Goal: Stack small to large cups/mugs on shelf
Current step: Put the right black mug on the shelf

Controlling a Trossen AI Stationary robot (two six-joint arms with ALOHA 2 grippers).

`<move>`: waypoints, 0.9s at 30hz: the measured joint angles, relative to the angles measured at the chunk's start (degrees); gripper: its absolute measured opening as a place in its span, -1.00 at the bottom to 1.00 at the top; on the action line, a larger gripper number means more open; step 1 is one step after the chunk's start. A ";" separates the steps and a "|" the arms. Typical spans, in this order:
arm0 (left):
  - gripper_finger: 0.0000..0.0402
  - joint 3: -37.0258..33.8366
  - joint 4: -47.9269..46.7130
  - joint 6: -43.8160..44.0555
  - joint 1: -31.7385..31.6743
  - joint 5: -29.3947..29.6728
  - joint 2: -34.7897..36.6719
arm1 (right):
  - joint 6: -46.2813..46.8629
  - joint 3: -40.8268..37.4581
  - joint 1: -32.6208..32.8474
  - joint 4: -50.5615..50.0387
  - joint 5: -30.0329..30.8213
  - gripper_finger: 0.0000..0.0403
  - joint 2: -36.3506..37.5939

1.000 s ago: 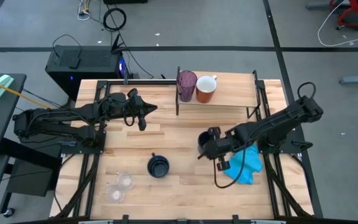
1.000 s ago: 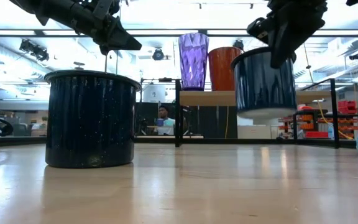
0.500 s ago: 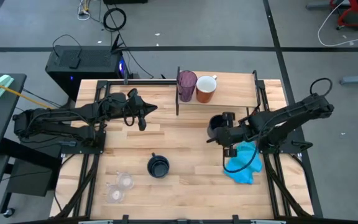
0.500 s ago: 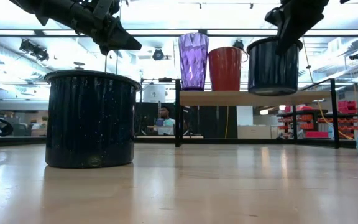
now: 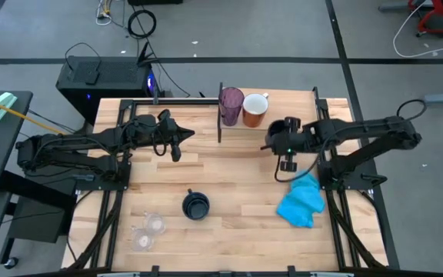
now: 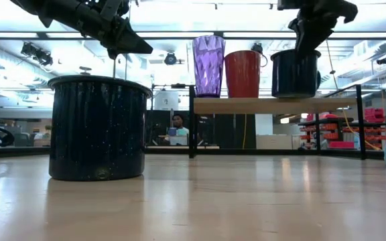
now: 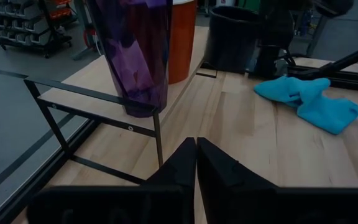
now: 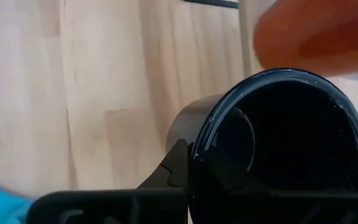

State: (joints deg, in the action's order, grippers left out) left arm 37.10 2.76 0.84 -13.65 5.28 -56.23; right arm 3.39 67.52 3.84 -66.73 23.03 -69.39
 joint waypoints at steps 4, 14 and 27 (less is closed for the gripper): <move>-0.90 0.00 0.00 -0.01 0.00 -0.01 0.00 | -2.40 2.00 -1.92 -0.03 0.11 -0.91 0.31; -0.88 0.00 0.00 -0.02 0.00 0.00 0.00 | -4.66 6.48 -4.31 -0.66 -0.15 -0.90 -0.15; -0.87 0.00 0.22 -0.02 0.00 0.00 0.00 | -7.80 6.48 -15.91 -2.71 -0.72 -0.90 -1.22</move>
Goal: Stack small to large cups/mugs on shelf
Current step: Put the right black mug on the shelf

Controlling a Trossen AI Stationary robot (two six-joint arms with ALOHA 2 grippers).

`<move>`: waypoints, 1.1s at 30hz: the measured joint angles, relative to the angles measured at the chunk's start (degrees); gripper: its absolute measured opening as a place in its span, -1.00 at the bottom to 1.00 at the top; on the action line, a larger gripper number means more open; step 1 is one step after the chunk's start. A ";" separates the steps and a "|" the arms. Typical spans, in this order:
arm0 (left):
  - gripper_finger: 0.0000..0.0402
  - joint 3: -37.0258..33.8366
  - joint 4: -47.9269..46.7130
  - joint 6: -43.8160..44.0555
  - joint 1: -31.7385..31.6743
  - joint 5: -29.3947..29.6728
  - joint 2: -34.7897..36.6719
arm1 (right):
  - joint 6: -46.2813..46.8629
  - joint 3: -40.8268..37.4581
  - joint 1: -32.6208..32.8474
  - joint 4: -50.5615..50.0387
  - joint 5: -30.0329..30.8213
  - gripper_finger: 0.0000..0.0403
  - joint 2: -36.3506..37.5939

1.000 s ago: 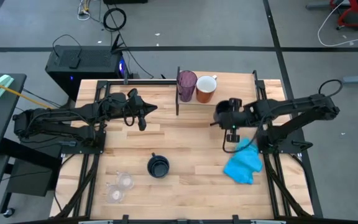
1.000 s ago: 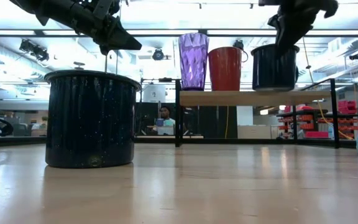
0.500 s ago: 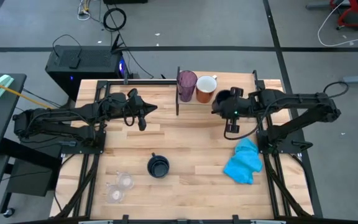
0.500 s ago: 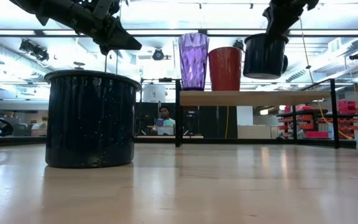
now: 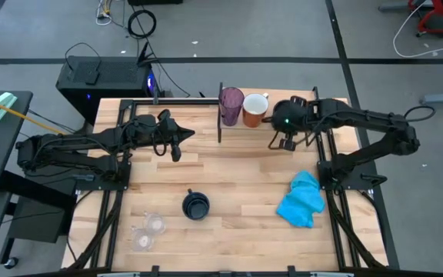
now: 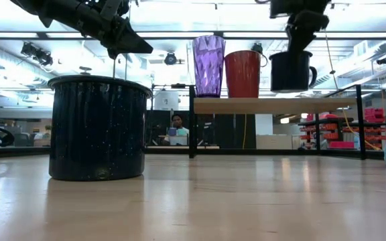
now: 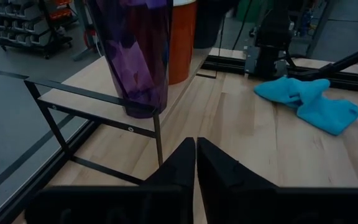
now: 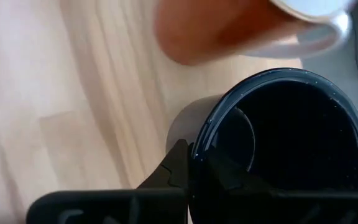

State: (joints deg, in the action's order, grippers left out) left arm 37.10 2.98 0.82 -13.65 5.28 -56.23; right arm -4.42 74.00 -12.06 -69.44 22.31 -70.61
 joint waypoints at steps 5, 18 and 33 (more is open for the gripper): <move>-0.88 0.00 0.00 -0.02 0.00 0.00 0.00 | -4.47 0.00 -5.67 0.86 -0.41 -0.90 0.00; -0.88 0.00 0.00 -0.04 0.00 0.00 0.00 | -15.86 0.00 -17.26 9.41 -9.44 -0.90 0.00; -0.91 0.00 0.16 -0.13 0.00 -0.02 -0.02 | -19.35 0.17 -20.95 13.83 -13.33 -0.89 -6.26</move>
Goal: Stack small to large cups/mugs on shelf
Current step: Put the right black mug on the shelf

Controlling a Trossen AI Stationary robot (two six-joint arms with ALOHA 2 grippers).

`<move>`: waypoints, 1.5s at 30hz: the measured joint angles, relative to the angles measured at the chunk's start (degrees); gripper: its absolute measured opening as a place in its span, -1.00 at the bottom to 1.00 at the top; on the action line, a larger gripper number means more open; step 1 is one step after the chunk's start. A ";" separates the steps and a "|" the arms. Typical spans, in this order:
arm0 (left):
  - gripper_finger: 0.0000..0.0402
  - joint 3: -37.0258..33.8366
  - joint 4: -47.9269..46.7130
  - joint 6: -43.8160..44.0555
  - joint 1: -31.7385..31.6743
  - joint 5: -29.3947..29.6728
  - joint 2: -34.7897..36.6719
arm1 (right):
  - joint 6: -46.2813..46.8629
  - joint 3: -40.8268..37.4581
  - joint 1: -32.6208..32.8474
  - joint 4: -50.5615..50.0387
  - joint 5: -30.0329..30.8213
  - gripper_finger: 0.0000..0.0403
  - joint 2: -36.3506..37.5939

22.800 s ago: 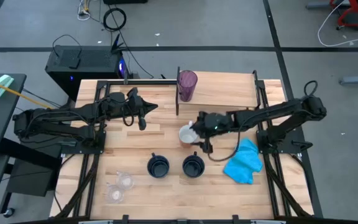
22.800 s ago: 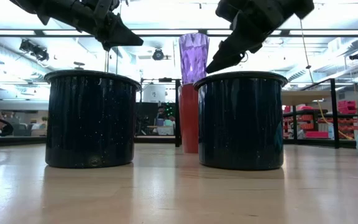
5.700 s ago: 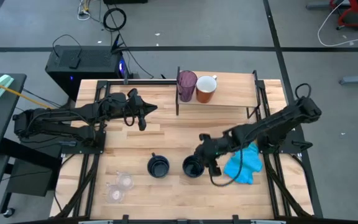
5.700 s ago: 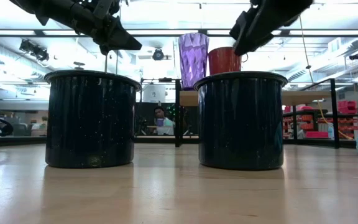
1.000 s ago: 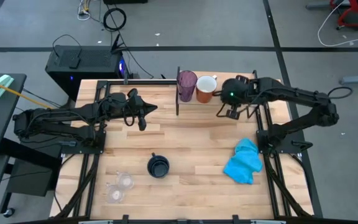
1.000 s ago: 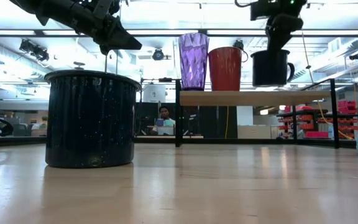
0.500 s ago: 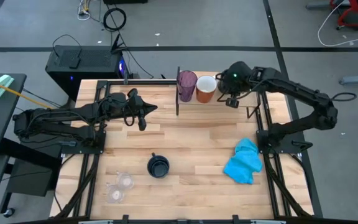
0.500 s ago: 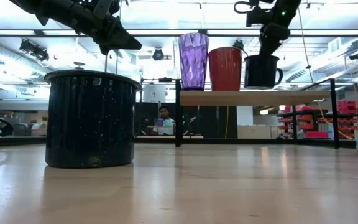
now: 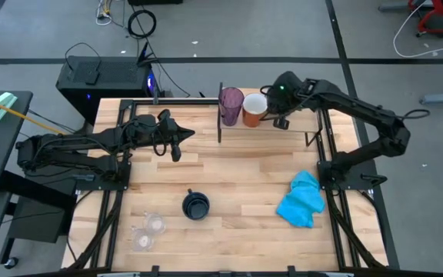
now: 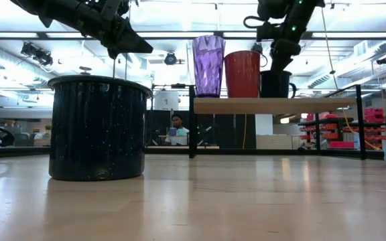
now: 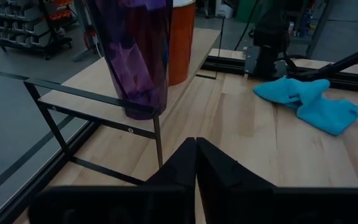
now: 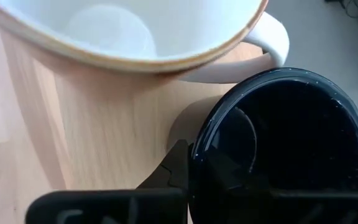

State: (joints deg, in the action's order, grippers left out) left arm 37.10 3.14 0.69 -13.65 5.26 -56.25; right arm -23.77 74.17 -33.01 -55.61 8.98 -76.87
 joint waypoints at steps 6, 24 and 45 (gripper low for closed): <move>-0.88 0.00 0.00 -0.48 0.00 0.00 0.00 | -0.30 -0.17 0.00 0.92 -0.62 -0.79 0.05; -0.89 0.00 0.00 -0.44 0.00 0.01 0.02 | -1.12 -0.20 -0.31 1.72 -0.48 -0.58 0.05; -0.90 0.00 -0.02 -0.33 0.00 0.02 0.01 | 4.43 -0.20 -0.24 -0.07 3.50 -0.05 9.68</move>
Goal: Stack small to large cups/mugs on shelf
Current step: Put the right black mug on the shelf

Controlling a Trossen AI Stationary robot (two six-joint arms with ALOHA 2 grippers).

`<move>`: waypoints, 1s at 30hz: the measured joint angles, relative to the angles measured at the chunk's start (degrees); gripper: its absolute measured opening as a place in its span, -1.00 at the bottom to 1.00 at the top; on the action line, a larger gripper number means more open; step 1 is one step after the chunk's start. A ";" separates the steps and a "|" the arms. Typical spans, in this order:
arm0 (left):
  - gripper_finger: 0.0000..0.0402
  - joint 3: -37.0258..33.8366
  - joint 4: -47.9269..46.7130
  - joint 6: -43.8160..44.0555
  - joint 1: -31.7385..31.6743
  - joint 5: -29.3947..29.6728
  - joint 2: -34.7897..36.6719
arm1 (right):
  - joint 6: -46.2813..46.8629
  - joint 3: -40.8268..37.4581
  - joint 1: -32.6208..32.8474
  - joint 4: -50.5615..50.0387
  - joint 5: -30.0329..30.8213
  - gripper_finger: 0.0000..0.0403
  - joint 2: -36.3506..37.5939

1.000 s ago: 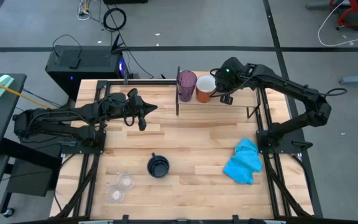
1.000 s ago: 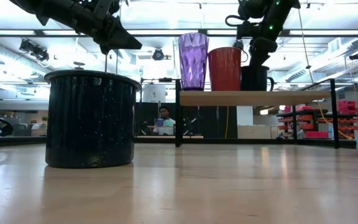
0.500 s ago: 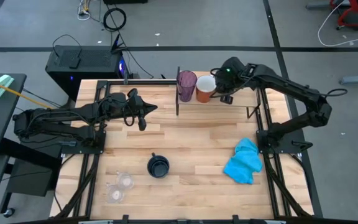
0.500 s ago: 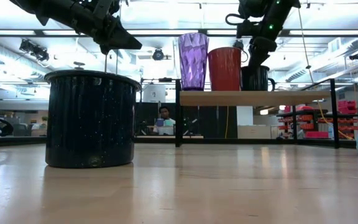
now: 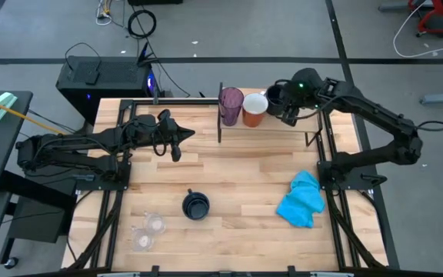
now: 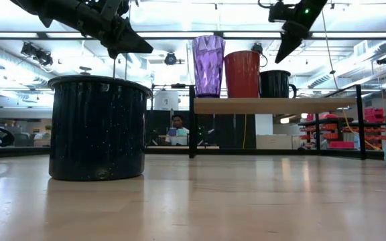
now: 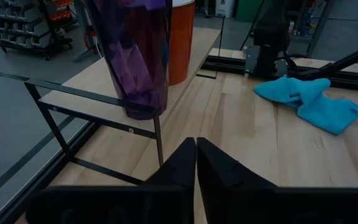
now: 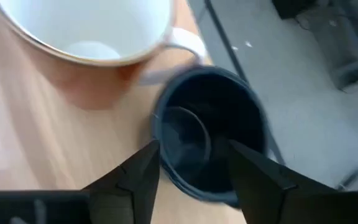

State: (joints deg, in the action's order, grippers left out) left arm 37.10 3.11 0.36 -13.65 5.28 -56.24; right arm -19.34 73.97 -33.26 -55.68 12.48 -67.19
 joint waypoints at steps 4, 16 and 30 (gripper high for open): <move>-0.93 0.00 -0.01 0.07 0.00 -0.01 0.00 | 0.69 0.00 -0.46 -0.95 5.30 -0.03 1.15; -0.88 0.00 -0.30 0.12 0.00 -0.02 0.00 | 4.79 -0.03 -7.56 -7.94 6.11 -0.17 1.33; -0.90 0.00 -0.37 0.44 0.00 0.00 0.01 | 5.59 -8.25 -10.49 -0.25 0.93 -0.27 1.21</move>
State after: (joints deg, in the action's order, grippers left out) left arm 37.10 2.74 0.80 -13.65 5.27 -56.23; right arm -13.76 65.73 -43.75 -55.93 13.41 -65.98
